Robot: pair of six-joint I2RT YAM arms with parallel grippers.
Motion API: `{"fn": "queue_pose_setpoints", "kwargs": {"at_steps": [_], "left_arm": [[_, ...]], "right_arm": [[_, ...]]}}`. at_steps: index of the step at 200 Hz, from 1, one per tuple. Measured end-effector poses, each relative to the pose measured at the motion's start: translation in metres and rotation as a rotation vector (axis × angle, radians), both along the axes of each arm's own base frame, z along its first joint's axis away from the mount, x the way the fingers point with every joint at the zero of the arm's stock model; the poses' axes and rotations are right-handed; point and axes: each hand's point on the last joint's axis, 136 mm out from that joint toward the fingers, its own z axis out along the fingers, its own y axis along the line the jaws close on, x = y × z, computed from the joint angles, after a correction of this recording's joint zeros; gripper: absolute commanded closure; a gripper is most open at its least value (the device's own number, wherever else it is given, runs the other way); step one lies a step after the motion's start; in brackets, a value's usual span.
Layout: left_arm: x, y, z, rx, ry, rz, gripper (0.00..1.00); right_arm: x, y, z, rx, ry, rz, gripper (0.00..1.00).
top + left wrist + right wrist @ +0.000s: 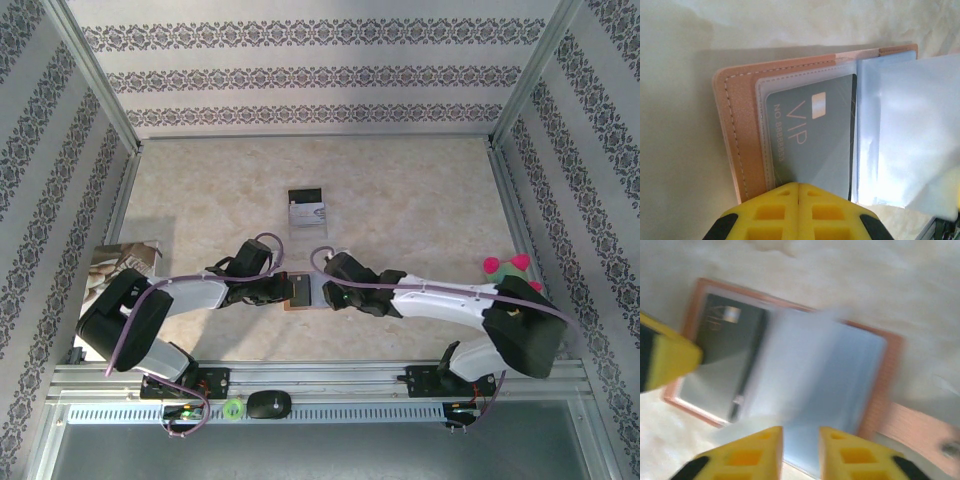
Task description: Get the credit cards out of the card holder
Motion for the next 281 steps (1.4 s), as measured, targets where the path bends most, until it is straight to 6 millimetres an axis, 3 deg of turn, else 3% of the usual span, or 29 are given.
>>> {"fn": "queue_pose_setpoints", "kwargs": {"at_steps": [18, 32, 56, 83, 125, 168, 192, 240, 281], "left_arm": [[0.001, -0.003, 0.000, -0.007, 0.005, -0.008, 1.00], [0.000, -0.005, 0.000, -0.014, 0.005, -0.015, 1.00], [0.000, -0.006, 0.000, -0.017, 0.004, -0.019, 1.00], [0.000, -0.006, 0.001, -0.015, 0.001, -0.019, 1.00], [-0.005, -0.003, 0.011, -0.003, 0.000, -0.025, 1.00], [0.000, -0.028, 0.032, -0.029, -0.037, -0.079, 1.00], [0.003, -0.042, 0.034, -0.034, -0.032, -0.109, 1.00], [0.002, -0.086, 0.034, -0.055, -0.008, -0.222, 1.00], [-0.005, -0.107, 0.009, -0.047, 0.084, -0.298, 1.00]], "right_arm": [[-0.001, -0.017, 0.007, -0.017, -0.003, -0.046, 0.67], [-0.001, -0.016, 0.018, 0.015, -0.006, -0.040, 0.67], [-0.001, 0.012, 0.038, 0.092, 0.027, 0.054, 0.68], [0.012, 0.052, 0.059, 0.170, 0.027, 0.131, 0.68], [0.014, 0.056, 0.052, 0.168, 0.042, 0.141, 0.69], [0.010, 0.030, 0.028, 0.130, 0.075, 0.091, 0.70], [0.007, 0.011, 0.022, 0.119, 0.078, 0.043, 0.70], [0.010, -0.029, 0.036, 0.155, 0.007, -0.069, 0.72], [0.011, -0.043, 0.045, 0.163, -0.039, -0.107, 0.72]]}}
